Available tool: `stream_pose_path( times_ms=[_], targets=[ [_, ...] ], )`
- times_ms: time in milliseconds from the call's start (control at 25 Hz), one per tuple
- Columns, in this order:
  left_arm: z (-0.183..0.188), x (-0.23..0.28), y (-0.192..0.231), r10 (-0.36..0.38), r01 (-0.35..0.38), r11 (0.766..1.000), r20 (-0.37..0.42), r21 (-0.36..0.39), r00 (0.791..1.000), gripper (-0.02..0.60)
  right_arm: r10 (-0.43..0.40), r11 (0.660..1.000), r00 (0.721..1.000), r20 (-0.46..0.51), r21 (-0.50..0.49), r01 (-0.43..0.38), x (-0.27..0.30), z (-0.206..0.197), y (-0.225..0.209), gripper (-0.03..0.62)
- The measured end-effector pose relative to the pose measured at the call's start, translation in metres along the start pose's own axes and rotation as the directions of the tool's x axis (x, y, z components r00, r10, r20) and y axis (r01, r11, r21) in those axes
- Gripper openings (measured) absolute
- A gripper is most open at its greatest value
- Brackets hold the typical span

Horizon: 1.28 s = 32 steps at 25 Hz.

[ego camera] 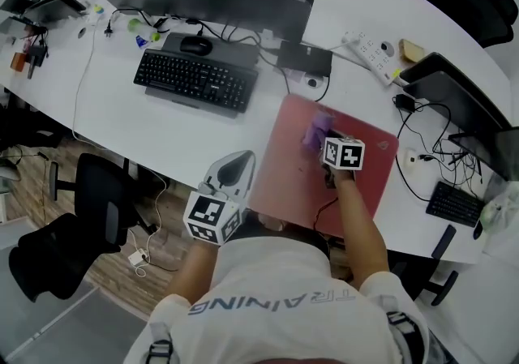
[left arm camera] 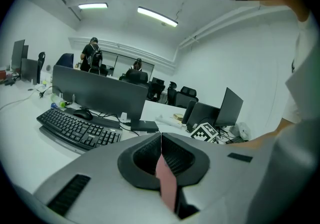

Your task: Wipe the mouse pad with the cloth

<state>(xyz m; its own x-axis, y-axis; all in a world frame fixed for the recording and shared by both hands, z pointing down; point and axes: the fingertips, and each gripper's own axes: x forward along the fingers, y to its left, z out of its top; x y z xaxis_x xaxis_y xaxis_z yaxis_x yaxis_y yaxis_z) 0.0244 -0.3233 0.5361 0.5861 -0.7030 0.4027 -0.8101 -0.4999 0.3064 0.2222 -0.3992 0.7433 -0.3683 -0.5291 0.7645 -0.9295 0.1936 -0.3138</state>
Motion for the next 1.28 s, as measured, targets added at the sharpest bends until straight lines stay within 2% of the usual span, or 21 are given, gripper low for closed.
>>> stream_pose_path(
  times_ms=[320, 640, 1000, 1120, 1280],
  targets=[
    [0.002, 0.018, -0.074, -0.013, 0.012, 1.000, 0.032, 0.024, 0.999, 0.031, -0.040, 0.999, 0.999, 0.017, 0.038, 0.039, -0.047, -0.023, -0.079, 0.095],
    [-0.005, 0.038, -0.136, -0.061, 0.060, 0.998, 0.029, 0.032, 0.998, 0.032, -0.141, 0.986, 0.990, 0.029, 0.095, 0.138, -0.103, -0.046, -0.165, 0.095],
    [-0.013, 0.041, -0.173, -0.092, 0.092, 0.995, 0.023, 0.037, 0.995, 0.031, -0.221, 0.964, 0.975, 0.032, 0.155, 0.214, -0.144, -0.074, -0.227, 0.095],
    [-0.014, 0.037, -0.178, -0.104, 0.103, 0.993, 0.008, 0.060, 0.995, 0.032, -0.249, 0.957, 0.968, 0.037, 0.164, 0.240, -0.157, -0.080, -0.242, 0.095],
    [-0.007, 0.028, -0.173, -0.105, 0.104, 0.992, 0.014, 0.077, 0.994, 0.032, -0.244, 0.960, 0.963, 0.116, 0.172, 0.222, -0.182, -0.071, -0.232, 0.095]
  ],
)
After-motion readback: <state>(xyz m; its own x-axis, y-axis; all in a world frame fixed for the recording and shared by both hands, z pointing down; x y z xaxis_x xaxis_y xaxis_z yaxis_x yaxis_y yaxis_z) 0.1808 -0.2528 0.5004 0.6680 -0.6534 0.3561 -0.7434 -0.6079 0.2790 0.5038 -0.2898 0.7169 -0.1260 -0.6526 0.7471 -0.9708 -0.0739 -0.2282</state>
